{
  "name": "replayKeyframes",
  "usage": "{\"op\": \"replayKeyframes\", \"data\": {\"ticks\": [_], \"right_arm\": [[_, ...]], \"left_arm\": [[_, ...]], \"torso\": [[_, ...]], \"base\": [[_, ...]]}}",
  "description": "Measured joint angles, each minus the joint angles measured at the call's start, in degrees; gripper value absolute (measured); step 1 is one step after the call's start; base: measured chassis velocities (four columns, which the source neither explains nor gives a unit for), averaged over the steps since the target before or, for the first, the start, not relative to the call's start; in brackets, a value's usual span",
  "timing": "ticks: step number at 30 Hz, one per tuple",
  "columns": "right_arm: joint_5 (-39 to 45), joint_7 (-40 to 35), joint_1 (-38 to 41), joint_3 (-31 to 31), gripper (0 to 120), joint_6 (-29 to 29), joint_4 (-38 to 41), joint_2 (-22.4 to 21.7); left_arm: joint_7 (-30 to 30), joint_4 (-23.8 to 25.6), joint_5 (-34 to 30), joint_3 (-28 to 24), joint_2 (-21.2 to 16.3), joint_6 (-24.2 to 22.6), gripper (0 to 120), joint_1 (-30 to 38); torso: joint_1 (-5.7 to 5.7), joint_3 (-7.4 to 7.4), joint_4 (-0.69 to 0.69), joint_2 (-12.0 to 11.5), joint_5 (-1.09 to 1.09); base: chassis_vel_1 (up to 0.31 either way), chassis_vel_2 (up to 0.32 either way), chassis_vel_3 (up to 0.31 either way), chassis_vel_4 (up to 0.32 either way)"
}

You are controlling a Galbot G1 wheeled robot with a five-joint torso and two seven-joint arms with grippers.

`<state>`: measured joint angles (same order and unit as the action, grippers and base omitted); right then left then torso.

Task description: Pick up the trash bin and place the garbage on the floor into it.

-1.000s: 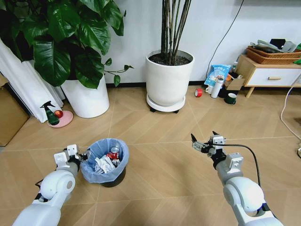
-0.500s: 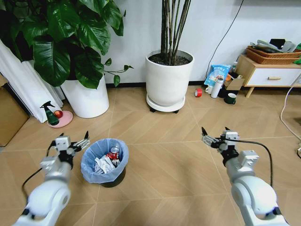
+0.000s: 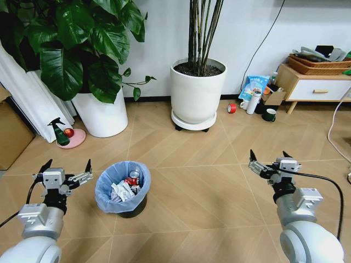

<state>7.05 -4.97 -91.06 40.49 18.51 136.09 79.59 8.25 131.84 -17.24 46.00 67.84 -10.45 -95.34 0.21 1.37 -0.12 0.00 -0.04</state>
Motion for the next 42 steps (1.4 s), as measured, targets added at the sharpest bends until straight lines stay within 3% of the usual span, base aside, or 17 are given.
{"op": "replayKeyframes", "data": {"ticks": [3,10,42], "right_arm": [[-1.4,2.0,-1.7,1.5,100,-1.7,0.4,0.4],[0.9,6.4,-3.7,5.1,100,-4.5,0.1,0.4],[1.3,4.2,-3.8,4.1,100,-4.2,0.5,0.4]], "left_arm": [[-0.7,0.5,-0.2,-0.8,0.3,-0.7,100,0.2],[-3.5,0.3,-0.7,-3.1,1.9,-0.3,100,0.4],[-3.6,-0.5,1.0,-3.4,2.3,0.0,100,0.7]], "torso": [[0.0,0.0,-0.01,0.0,0.01],[0.01,0.0,-0.02,0.0,0.01],[0.01,0.01,-0.01,0.0,0.0]], "base": [[0.0,0.0,0.0,0.0],[0.0,0.0,0.0,0.0],[0.0,0.0,0.0,0.0]]}}
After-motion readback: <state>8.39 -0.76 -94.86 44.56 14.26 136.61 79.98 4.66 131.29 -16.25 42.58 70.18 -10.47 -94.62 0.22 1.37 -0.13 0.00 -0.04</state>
